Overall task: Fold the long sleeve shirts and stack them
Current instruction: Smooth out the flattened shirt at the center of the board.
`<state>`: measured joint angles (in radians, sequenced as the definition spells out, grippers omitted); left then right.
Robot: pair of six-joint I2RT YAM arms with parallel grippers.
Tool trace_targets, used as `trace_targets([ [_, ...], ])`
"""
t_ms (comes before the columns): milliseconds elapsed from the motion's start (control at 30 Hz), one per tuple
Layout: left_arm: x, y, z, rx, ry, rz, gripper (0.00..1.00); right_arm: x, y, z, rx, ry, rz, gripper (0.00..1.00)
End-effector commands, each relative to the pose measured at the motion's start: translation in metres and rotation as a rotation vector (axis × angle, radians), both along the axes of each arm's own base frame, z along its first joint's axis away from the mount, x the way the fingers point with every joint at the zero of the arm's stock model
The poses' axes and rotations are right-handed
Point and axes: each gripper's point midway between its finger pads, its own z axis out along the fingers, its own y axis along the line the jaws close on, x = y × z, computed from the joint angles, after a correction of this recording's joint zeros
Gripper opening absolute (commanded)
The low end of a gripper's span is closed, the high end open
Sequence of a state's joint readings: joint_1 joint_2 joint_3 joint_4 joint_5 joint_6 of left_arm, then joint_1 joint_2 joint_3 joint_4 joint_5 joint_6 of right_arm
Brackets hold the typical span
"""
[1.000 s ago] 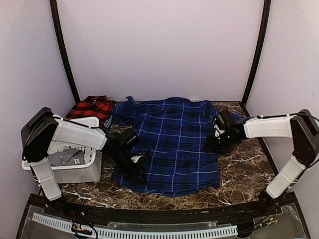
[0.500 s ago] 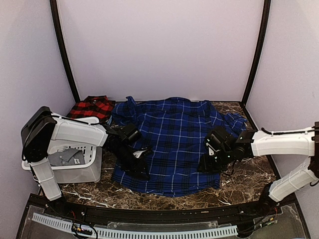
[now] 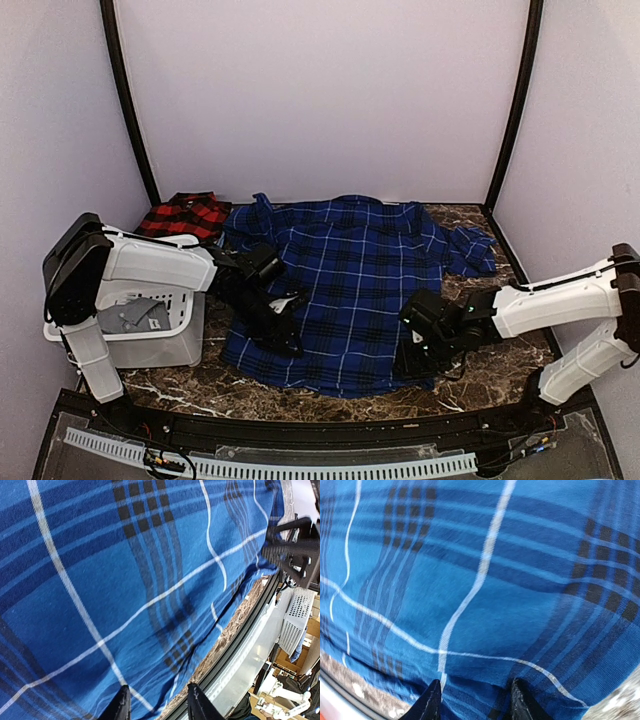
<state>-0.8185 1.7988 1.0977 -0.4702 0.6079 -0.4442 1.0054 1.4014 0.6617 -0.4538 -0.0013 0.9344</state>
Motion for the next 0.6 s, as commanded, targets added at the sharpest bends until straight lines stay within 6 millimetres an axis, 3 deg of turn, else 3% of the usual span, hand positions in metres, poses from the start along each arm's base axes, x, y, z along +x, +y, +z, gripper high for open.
trace_targets([
  [0,0.002,-0.003,0.007,-0.011,-0.015,-0.018,0.38,-0.049,-0.031,-0.022,-0.127,0.147,0.011,0.45],
  [100,0.0,-0.002,0.007,-0.007,-0.01,-0.021,0.38,-0.058,-0.04,-0.017,-0.136,0.159,0.006,0.46],
  [233,-0.002,0.0,0.006,-0.003,-0.003,-0.024,0.38,-0.053,-0.05,-0.009,-0.148,0.129,-0.029,0.48],
  [433,-0.003,0.0,0.007,-0.005,-0.002,-0.018,0.38,-0.048,-0.041,-0.004,-0.09,0.121,-0.044,0.49],
  [567,0.005,-0.004,0.018,-0.018,-0.034,-0.006,0.38,-0.022,-0.021,0.035,-0.019,0.016,-0.053,0.5],
])
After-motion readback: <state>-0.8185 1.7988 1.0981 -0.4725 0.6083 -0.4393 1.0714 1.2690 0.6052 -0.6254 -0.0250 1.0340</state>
